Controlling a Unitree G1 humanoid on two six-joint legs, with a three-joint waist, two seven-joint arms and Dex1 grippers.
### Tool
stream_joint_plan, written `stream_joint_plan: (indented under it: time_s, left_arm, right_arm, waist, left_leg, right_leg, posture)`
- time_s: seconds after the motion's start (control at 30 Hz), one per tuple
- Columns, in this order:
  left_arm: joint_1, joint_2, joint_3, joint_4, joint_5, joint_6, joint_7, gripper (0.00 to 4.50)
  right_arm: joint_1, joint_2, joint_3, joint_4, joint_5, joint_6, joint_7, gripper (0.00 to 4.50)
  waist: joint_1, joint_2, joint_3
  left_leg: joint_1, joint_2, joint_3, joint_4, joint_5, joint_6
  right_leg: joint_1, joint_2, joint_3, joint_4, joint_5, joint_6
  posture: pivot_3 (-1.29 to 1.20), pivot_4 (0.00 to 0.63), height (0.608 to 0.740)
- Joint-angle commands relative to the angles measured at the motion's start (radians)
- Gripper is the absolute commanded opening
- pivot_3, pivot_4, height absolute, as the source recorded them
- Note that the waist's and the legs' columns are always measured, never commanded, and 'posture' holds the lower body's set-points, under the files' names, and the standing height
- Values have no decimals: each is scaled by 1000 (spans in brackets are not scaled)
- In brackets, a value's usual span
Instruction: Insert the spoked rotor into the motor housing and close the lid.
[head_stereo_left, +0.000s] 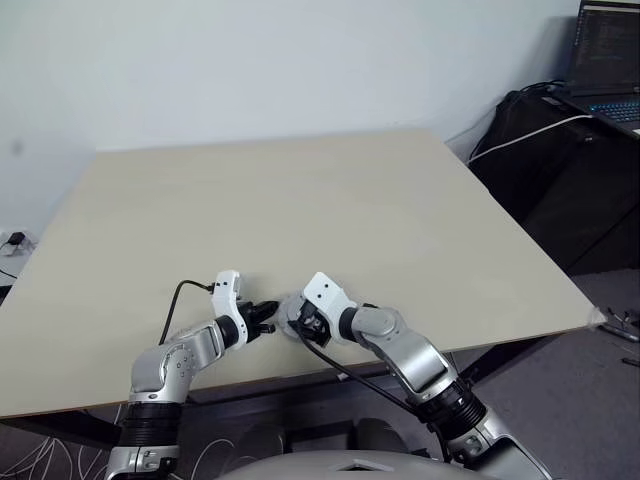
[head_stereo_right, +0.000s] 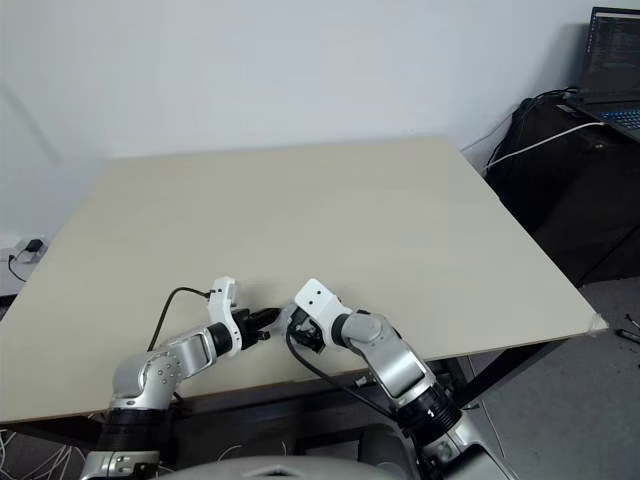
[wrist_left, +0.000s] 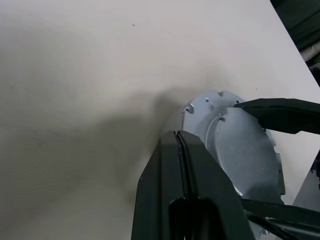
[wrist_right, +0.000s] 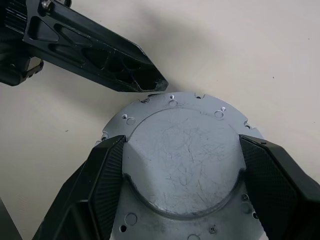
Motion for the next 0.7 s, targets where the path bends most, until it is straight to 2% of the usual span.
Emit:
stream_joint_plan:
  time_s: [0.03,0.67,0.7]
  left_arm:
    - [-23,0,-6,-5,-8,-4,-28,0]
    - [-54,13,-120,44,59,52,-70,0]
    - [-53,13,-121,44,61,53,-71,0]
  right_arm:
    - [11,-16,2,47,-25,52,-12,3210]
    - [15,-5,-10,27,1,13,11,3210]
    - [18,-3,-17,20,5,4,12,3560]
  waist:
    - [0,0,0]
    - [4,1,-2]
    - [4,1,-2]
  left_leg:
    - [0,0,0,0,0,0]
    - [1,0,0,0,0,-1]
    - [0,0,0,0,0,-1]
  right_leg:
    - [0,0,0,0,0,0]
    - [1,-1,0,0,0,0]
    - [1,-1,0,0,0,0]
  posture:
    - [0,0,740]
    - [0,0,740]
    - [0,0,740]
